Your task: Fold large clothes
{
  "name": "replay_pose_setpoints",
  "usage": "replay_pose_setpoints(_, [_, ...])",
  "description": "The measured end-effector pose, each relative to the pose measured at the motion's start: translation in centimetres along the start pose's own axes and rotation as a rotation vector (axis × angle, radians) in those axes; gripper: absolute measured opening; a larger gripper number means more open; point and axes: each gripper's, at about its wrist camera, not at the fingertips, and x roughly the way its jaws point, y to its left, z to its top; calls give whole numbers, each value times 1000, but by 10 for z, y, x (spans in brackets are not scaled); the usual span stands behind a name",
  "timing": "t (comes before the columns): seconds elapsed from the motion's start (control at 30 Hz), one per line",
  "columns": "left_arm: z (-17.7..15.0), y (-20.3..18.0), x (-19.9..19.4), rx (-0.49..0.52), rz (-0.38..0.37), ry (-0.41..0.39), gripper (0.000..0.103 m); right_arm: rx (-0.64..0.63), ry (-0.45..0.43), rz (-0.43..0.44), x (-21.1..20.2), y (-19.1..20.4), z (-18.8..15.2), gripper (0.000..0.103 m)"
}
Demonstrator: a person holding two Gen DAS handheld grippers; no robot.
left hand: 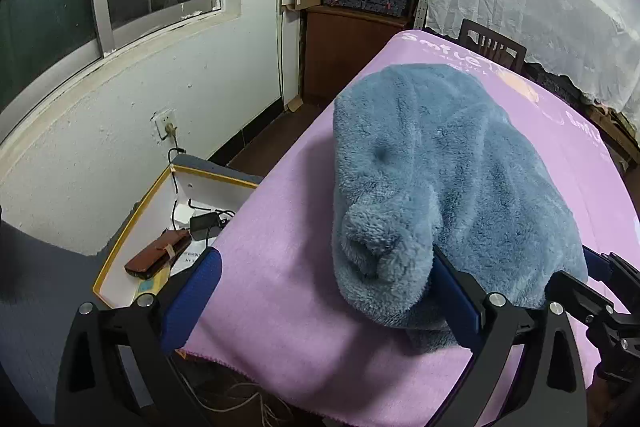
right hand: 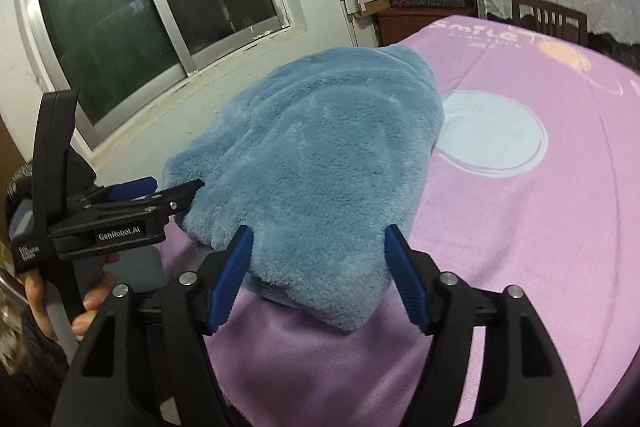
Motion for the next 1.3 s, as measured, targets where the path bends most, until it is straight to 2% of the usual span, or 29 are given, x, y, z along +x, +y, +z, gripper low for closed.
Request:
replay_pose_setpoints(0.1, [-1, 3, -9, -5, 9, -13, 100, 8, 3, 20, -9, 2, 2, 67])
replay_pose_setpoints(0.17, [-2, 2, -18, -2, 15, -32, 100, 26, -6, 30, -17, 1, 3, 76])
replay_pose_setpoints(0.3, [-2, -2, -39, 19, 45, -80, 100, 26, -49, -7, -38, 2, 8, 83])
replay_pose_setpoints(0.37, [7, -1, -53, 38, 70, -117, 100, 29, -66, -22, -46, 2, 14, 90])
replay_pose_setpoints(0.5, [26, 4, -70, 53, 97, -166, 100, 35, -89, -26, -57, 3, 32, 93])
replay_pose_setpoints(0.63, [41, 9, -62, 54, 78, -136, 100, 42, -92, -18, -52, 5, 46, 94])
replay_pose_setpoints(0.83, [36, 5, -26, 53, 54, -43, 100, 52, -10, -16, -14, 3, 48, 94])
replay_pose_setpoints(0.93, [30, 2, -11, 21, 27, -12, 100, 77, 48, -19, 7, -5, 41, 94])
replay_pose_setpoints(1.03, [25, 0, -3, 5, 20, -4, 100, 136, 116, 8, 25, -16, 33, 94])
replay_pose_setpoints(1.13, [17, -2, 1, 0, 30, -7, 100, 224, 145, 67, 33, -30, 26, 94])
replay_pose_setpoints(1.3, [13, 4, -10, -15, 31, -14, 100, 230, 115, 45, 16, -33, 27, 94])
